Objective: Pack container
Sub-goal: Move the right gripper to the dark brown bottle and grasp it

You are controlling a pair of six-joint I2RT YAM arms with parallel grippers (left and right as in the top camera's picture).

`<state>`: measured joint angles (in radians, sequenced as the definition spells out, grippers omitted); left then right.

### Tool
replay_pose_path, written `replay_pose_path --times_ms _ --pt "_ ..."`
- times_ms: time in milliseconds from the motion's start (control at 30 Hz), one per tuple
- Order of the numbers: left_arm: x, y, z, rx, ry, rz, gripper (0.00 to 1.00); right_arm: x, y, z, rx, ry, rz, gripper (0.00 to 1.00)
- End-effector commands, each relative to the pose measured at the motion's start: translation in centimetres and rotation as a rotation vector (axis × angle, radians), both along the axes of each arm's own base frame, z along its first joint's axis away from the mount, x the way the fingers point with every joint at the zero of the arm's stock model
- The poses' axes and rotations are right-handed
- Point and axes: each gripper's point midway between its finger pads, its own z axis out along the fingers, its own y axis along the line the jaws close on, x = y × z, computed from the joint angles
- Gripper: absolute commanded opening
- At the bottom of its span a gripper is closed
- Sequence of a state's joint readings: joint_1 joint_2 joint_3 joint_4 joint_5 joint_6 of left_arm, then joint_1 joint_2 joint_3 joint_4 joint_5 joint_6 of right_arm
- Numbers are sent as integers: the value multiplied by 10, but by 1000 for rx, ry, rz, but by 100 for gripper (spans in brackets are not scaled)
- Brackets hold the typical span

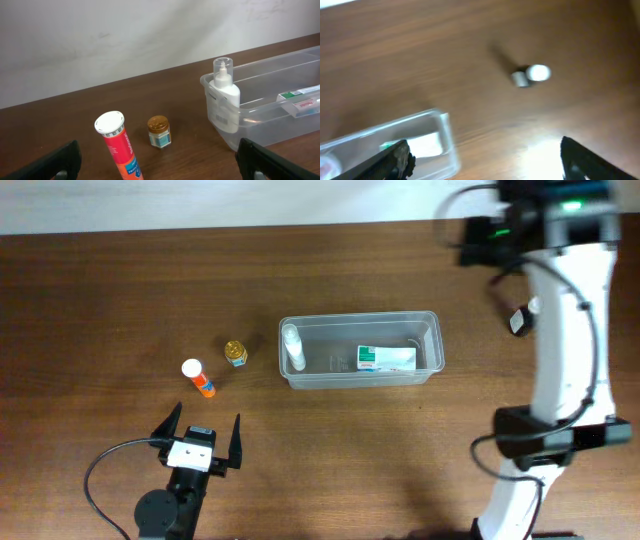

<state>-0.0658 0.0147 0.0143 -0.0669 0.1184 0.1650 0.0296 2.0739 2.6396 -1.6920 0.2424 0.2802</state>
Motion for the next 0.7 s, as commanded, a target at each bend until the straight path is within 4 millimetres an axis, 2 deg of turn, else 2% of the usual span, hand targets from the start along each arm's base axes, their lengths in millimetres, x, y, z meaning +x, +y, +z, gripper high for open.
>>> replay_pose_path --times_ms 0,133,267,367,533,667 --pt "0 2 -2 9 3 10 99 -8 -43 -11 41 61 41 91" --pt "0 2 -2 10 3 10 99 -14 -82 -37 110 121 111 91" --pt "0 2 -2 10 3 10 99 -11 -102 -65 240 112 126 91" --pt "0 2 -2 10 3 10 99 -10 -121 -94 260 137 86 91" --pt "0 2 -2 9 3 10 99 3 -133 -129 249 129 93 91" --pt "0 2 -2 10 3 10 99 15 -137 -149 220 109 138 91"
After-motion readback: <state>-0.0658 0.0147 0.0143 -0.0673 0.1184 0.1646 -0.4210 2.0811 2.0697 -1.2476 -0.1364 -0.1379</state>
